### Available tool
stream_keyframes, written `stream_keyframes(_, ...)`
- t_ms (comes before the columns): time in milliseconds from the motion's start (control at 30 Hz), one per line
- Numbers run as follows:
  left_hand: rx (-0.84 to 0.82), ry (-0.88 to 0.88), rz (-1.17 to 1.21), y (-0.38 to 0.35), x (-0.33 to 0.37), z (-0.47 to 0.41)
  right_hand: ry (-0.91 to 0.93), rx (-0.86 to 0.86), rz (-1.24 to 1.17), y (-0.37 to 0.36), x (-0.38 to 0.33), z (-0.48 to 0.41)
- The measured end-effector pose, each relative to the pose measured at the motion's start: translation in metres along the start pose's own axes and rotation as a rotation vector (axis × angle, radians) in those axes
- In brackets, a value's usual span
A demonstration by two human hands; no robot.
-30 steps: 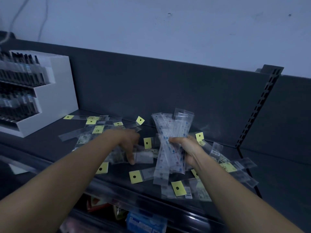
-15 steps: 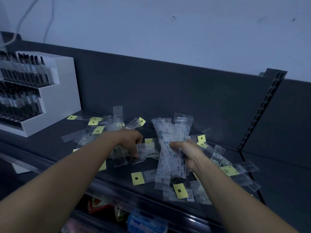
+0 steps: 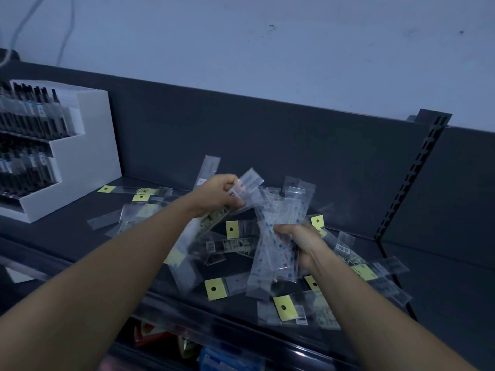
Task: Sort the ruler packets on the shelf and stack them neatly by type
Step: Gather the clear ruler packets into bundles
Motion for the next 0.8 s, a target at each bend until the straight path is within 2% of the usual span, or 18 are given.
stream_keyframes(167, 0.175, -0.016, 0.305, -0.017, 0.013, -0.013, 0.029, 0.076, -0.068, 0.007, -0.005, -0.004)
stream_keyframes(233, 0.173, -0.006, 0.347, -0.027, 0.011, -0.016, 0.044, 0.105, -0.097, 0.01, -0.007, -0.004)
stream_keyframes(467, -0.202, 0.145, -0.046, -0.052, -0.011, -0.012, 0.055, 0.157, -0.145, 0.024, -0.007, -0.002)
stream_keyframes(567, -0.349, 0.138, -0.296, -0.054, -0.023, -0.007, 0.042, 0.155, -0.154, 0.025, -0.006, -0.001)
stream_keyframes(633, -0.385, 0.127, -0.413, -0.054, -0.028, -0.004, 0.039, 0.16, -0.158, 0.027, -0.005, 0.0)
stream_keyframes(800, -0.342, 0.101, -0.488, -0.051, -0.024, -0.006, 0.052, 0.195, -0.198, 0.034, -0.002, -0.002)
Point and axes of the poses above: each hand's wrist, its own z-axis away from the middle knuckle, its own y-axis out of the back of the hand, x = y × z, the point moved 5 cm from there along -z, towards the middle knuckle, and after that the axes turned 12 degrees about -y, right-handed, at the moved point
